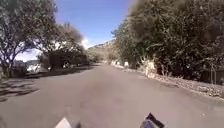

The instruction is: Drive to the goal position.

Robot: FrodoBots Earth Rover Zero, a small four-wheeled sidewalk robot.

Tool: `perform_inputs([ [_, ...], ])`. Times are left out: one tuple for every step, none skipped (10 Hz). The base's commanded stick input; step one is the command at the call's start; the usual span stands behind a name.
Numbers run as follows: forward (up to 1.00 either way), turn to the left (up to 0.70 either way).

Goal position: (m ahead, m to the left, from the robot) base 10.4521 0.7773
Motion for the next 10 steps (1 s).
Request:
perform_inputs([
  [0.50,0.00],
  [0.50,0.00],
  [0.50,0.00],
  [0.50,0.00],
  [0.50,0.00],
  [0.50,0.00],
  [0.50,0.00],
  [0.50,0.00],
  [0.50,0.00],
  [0.50,0.00],
])
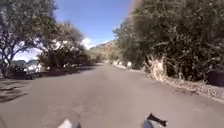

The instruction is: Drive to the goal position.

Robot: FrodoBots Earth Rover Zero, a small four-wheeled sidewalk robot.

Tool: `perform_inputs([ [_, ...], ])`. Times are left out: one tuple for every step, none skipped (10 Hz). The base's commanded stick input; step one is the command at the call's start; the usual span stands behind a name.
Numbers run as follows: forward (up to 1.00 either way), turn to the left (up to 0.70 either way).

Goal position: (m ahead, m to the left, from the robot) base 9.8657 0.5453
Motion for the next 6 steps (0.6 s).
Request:
perform_inputs([
  [0.50,0.00],
  [0.50,0.00],
  [0.50,0.00],
  [0.50,0.00],
  [0.50,0.00],
  [0.50,0.00],
])
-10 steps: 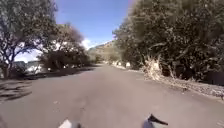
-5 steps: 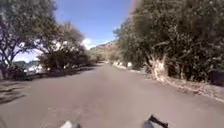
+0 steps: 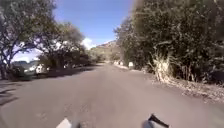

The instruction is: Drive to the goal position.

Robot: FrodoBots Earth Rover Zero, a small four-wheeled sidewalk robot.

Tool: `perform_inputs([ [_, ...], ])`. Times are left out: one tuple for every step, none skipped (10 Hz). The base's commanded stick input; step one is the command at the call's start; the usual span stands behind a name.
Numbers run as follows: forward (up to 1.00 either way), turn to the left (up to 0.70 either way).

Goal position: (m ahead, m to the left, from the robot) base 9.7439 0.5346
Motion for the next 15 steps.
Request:
perform_inputs([
  [0.50,0.00],
  [0.50,0.00],
  [0.50,0.00],
  [0.50,0.00],
  [0.50,0.00],
  [0.50,0.00],
  [0.50,0.00],
  [0.50,0.00],
  [0.50,0.00],
  [0.50,0.00],
  [0.50,0.00],
  [0.50,0.00],
  [0.50,0.00],
  [0.50,0.00],
  [0.50,0.00],
])
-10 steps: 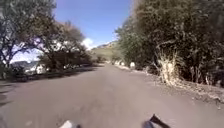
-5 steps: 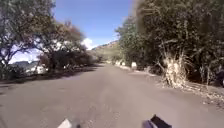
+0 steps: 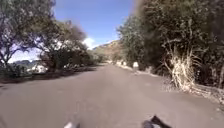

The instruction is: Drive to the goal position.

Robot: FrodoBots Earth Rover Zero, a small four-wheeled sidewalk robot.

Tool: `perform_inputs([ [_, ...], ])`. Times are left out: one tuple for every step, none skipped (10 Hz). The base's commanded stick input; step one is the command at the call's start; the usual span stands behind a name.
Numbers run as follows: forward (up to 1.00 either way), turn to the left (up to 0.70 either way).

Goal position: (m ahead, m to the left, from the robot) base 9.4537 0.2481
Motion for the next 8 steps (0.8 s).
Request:
perform_inputs([
  [0.50,0.00],
  [0.50,0.00],
  [0.50,0.00],
  [0.50,0.00],
  [0.50,0.00],
  [0.50,0.00],
  [0.50,0.00],
  [0.50,0.00],
])
